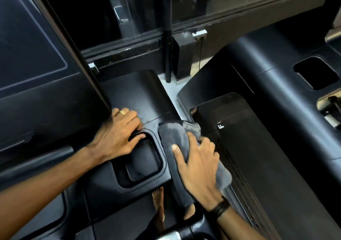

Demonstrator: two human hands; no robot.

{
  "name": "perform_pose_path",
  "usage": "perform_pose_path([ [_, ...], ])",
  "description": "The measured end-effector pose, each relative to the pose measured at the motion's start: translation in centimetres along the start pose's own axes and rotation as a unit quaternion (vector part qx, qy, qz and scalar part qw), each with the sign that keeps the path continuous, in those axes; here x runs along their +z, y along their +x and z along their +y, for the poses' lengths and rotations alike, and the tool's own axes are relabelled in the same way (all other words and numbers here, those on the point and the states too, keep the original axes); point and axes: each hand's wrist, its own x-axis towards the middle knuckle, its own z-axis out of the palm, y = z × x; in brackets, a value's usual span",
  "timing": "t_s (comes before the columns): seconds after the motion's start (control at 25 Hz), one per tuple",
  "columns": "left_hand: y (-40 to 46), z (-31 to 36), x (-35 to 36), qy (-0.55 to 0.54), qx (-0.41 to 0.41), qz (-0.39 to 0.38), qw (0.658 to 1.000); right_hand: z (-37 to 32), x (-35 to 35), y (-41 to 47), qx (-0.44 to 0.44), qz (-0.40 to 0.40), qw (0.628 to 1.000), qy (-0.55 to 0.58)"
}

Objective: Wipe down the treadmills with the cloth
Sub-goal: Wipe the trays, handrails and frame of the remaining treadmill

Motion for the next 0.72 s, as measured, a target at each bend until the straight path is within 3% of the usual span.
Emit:
perform_pose_path([
  [0.16, -0.2, 0.0, 0.4, -0.020, -0.022, 0.019, 0.999, -5.6, 1.3, 8.2, -0.072, 0.032, 0.996, 0.032],
  [0.28, -0.4, 0.2, 0.7, -0.020, -0.004, 0.000, 1.000, -8.0, 2.8, 18.1, 0.019, -0.030, 0.987, 0.158],
  [0.36, -0.3, 0.1, 0.7, -0.016, -0.016, -0.010, 1.000, -11.6, 3.2, 21.8, 0.027, -0.049, 0.990, 0.131],
  [0.44, -0.2, 0.3, 0.2, -0.013, -0.022, -0.018, 1.000, -14.6, 3.0, 20.7, -0.078, 0.008, 0.997, 0.009],
  [0.56, -0.8, 0.9, -0.7, -0.009, -0.046, -0.010, 0.999, -11.6, 2.3, 13.5, -0.270, 0.070, 0.960, -0.033],
  [0.64, -2.7, 0.9, -1.8, -0.030, -0.083, -0.007, 0.996, -7.2, 1.6, 10.5, -0.266, 0.036, 0.963, -0.007],
  [0.72, -5.4, 0.8, -2.6, -0.030, -0.113, -0.011, 0.993, -7.5, 1.4, 12.8, -0.173, 0.028, 0.985, 0.006],
])
